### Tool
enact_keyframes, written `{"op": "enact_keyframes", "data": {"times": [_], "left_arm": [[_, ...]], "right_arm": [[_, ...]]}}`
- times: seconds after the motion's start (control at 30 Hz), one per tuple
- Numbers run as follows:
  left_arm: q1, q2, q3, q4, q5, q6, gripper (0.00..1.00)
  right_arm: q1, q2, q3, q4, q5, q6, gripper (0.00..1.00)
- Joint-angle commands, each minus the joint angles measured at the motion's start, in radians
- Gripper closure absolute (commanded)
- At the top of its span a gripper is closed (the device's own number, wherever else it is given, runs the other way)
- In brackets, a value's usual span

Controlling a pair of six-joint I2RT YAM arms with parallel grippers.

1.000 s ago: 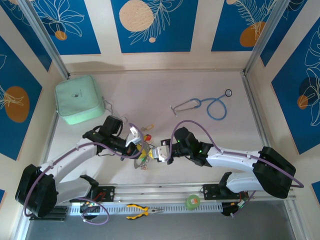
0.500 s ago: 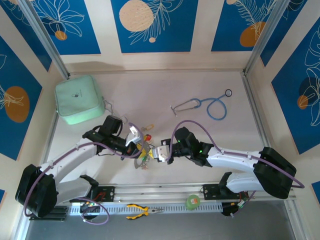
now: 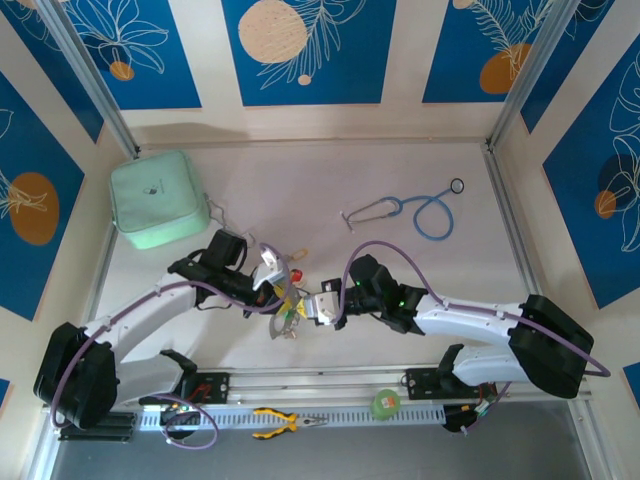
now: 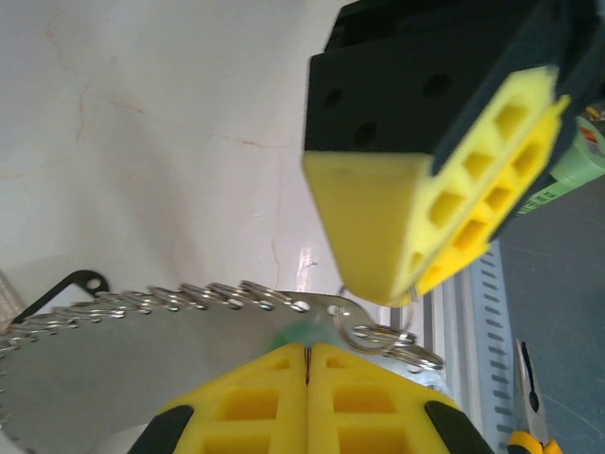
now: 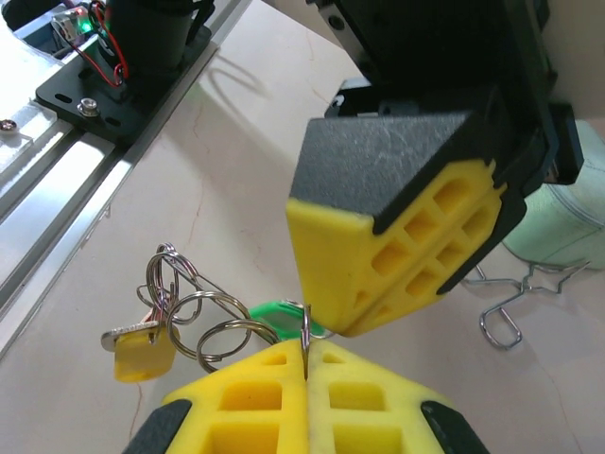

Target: Put the keys on the keyring

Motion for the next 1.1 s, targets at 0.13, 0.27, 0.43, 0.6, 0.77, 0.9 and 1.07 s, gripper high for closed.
{"op": "enact_keyframes", "data": {"times": [0.13,0.27,0.43,0.6,0.77,0.9,1.07], "left_arm": [[0.011,0.003,0.029,-0.008,-0.020,-0.004,1.00],[0.011,-0.006,0.033,-0.033,-0.093,0.013,1.00],[0.006,-0.004,0.054,-0.131,-0.275,0.129,1.00],[0.006,0.012,0.073,-0.215,-0.470,0.221,1.00],[0.005,0.082,0.075,-0.290,-0.583,0.267,1.00],[0.003,0.115,0.074,-0.265,-0.596,0.261,1.00],[0.001,0.156,0.071,-0.218,-0.655,0.224,0.74]], "right_arm": [[0.006,-0.020,-0.011,0.039,-0.027,-0.010,1.00],[0.006,-0.011,-0.015,0.037,-0.010,-0.005,1.00],[0.006,0.001,-0.014,0.023,0.002,-0.014,1.00],[0.007,-0.004,-0.015,-0.010,0.025,-0.030,1.00],[0.008,-0.007,-0.019,-0.013,0.031,-0.035,1.00],[0.010,-0.007,-0.020,-0.016,0.029,-0.039,1.00],[0.012,-0.007,-0.022,-0.018,0.030,-0.039,1.00]]}}
